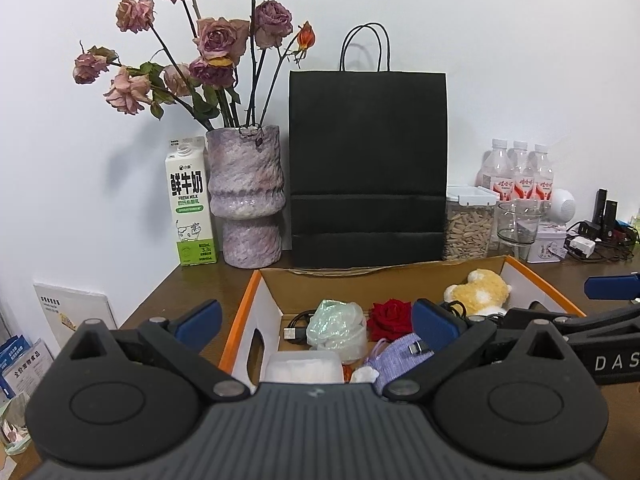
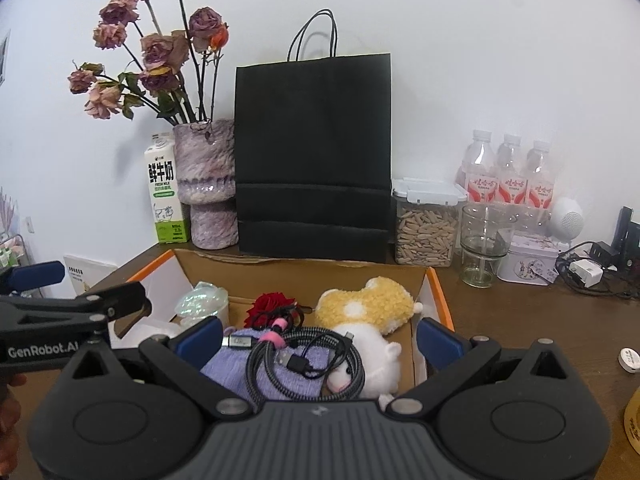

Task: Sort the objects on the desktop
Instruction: 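Lift both tools out of the box and move back over the table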

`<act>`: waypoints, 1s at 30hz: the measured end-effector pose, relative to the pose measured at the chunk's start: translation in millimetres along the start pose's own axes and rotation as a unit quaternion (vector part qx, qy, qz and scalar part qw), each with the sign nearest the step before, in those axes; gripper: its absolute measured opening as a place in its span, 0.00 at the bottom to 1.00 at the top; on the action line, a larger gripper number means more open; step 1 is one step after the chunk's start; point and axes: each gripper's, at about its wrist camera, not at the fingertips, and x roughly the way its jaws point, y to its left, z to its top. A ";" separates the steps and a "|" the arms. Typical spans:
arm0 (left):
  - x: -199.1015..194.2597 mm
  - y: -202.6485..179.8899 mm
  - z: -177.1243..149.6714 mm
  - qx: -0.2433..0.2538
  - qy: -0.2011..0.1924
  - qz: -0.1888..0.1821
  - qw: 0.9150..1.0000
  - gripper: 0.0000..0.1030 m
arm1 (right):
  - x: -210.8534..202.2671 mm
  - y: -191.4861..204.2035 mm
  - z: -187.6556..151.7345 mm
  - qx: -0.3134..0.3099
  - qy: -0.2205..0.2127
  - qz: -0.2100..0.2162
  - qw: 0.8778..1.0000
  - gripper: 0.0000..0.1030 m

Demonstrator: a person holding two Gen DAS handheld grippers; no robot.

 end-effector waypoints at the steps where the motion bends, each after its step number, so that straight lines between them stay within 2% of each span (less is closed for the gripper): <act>1: -3.8 0.1 -1.0 0.000 -0.001 0.000 1.000 1.00 | -3.0 0.7 -1.4 0.000 0.000 0.000 1.000 1.00; 12: -36.9 -0.2 -15.6 0.006 0.000 -0.008 1.000 1.00 | -36.5 7.1 -21.9 -0.011 0.001 0.003 1.000 1.00; 18: -48.1 -1.3 -33.1 0.015 0.015 -0.014 1.000 1.00 | -47.9 9.9 -38.6 -0.020 0.011 0.000 1.000 1.00; 30: -53.2 7.3 -62.1 0.002 0.058 -0.024 0.998 1.00 | -54.7 9.3 -74.7 -0.023 0.046 -0.004 0.999 1.00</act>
